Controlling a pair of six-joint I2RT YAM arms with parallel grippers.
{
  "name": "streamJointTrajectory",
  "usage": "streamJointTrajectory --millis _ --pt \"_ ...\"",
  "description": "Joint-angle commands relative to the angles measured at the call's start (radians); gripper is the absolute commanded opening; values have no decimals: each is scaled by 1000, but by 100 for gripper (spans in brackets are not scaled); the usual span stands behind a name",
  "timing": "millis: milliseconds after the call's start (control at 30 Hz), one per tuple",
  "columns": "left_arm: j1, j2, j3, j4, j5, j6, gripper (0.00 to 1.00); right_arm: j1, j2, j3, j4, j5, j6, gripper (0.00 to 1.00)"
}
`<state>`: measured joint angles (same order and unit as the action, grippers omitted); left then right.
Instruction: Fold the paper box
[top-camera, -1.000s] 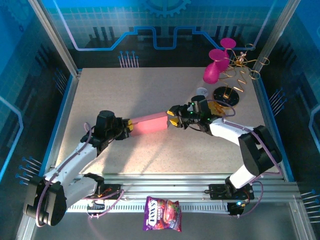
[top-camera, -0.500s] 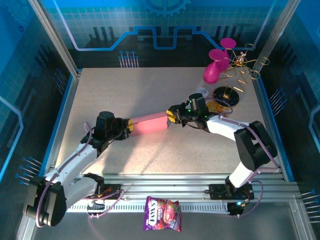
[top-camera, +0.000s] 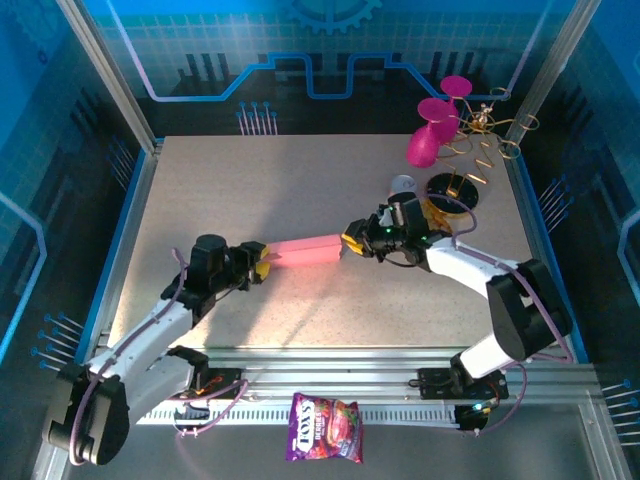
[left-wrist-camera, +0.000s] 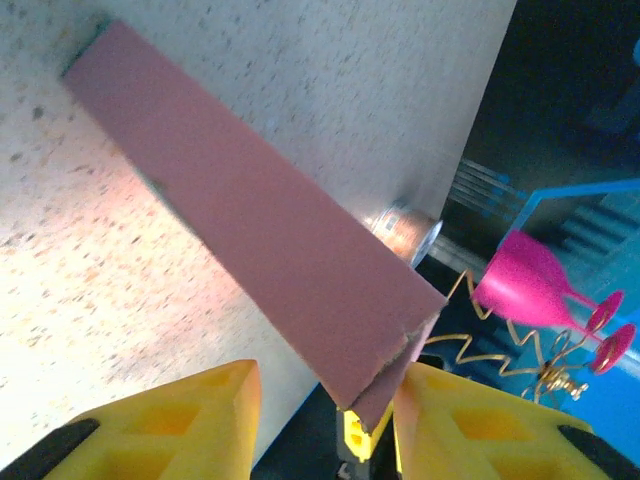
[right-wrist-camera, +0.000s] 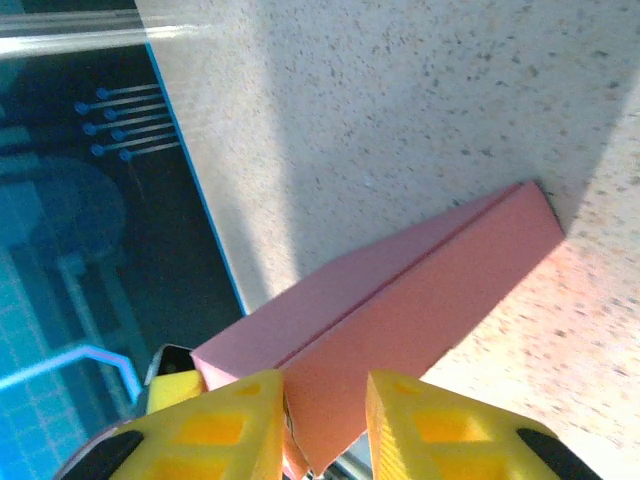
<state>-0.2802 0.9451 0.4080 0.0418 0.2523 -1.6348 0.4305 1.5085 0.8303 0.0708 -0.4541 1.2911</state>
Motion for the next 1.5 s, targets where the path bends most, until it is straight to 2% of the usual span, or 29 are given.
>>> streamJointTrajectory --millis 0,167,300,367,433,467,500,600,667,700,733,767,800,833,867,900,933,967,1033,1100,1133,1267,1300,1333,1433,1467 --pt "-25 -25 -82 -155 74 65 49 -8 -45 -45 -196 11 -158 29" --pt "-33 -4 -124 -207 139 102 52 -5 -106 -122 -282 59 -225 30" --pt "-33 -53 -103 -289 117 113 53 -12 -173 -130 -357 137 -283 34" --pt "-33 -72 -49 -339 89 137 54 -12 -229 -100 -421 209 -331 39" --pt "-31 -57 55 -428 60 203 57 -12 -304 -57 -500 318 -392 52" --pt "-29 -40 107 -470 48 240 59 -13 -347 -38 -539 377 -424 71" --pt "-19 -18 166 -505 40 292 98 -15 -395 -19 -580 448 -464 100" --pt "18 41 339 -610 -17 457 99 -19 -572 5 -676 704 -559 100" --pt "47 73 449 -684 -102 606 99 -29 -652 6 -730 922 -591 100" --pt "52 82 502 -732 -201 701 99 -33 -676 -3 -760 1064 -584 100" --pt "51 89 552 -811 -354 747 99 -39 -688 -20 -767 1200 -587 100" --pt "50 95 577 -888 -505 742 99 -54 -696 -56 -719 1263 -647 100" --pt "50 91 574 -922 -661 749 99 -87 -710 -138 -541 1243 -829 100" --pt "55 73 532 -864 -724 849 99 -130 -723 -234 -360 1153 -989 100" --pt "59 49 474 -754 -745 976 99 -160 -725 -313 -221 1082 -1058 100" --pt "58 20 401 -610 -764 1133 99 -176 -715 -428 -5 1018 -1175 100" --pt "58 -1 316 -493 -795 1231 99 -176 -694 -505 130 1012 -1226 100" --pt "68 -10 260 -415 -823 1258 99 -188 -667 -545 229 996 -1244 100" --pt "124 -6 134 -206 -716 1366 99 -242 -568 -560 286 882 -1217 100" --pt "161 33 52 -28 -628 1434 99 -256 -473 -530 305 819 -1225 100" --pt "171 73 33 43 -615 1456 99 -268 -432 -515 331 759 -1240 100" --pt "227 263 18 285 -496 1473 99 -318 -255 -520 654 598 -1230 100" --pt "242 314 9 366 -482 1464 99 -333 -207 -494 680 564 -1238 100" --pt "262 348 32 376 -450 1457 99 -339 -194 -446 589 559 -1249 100" --pt "297 452 53 549 -410 1509 99 -371 -100 -457 757 530 -1287 100" --pt "301 475 90 509 -396 1529 99 -400 -70 -477 812 497 -1262 100"
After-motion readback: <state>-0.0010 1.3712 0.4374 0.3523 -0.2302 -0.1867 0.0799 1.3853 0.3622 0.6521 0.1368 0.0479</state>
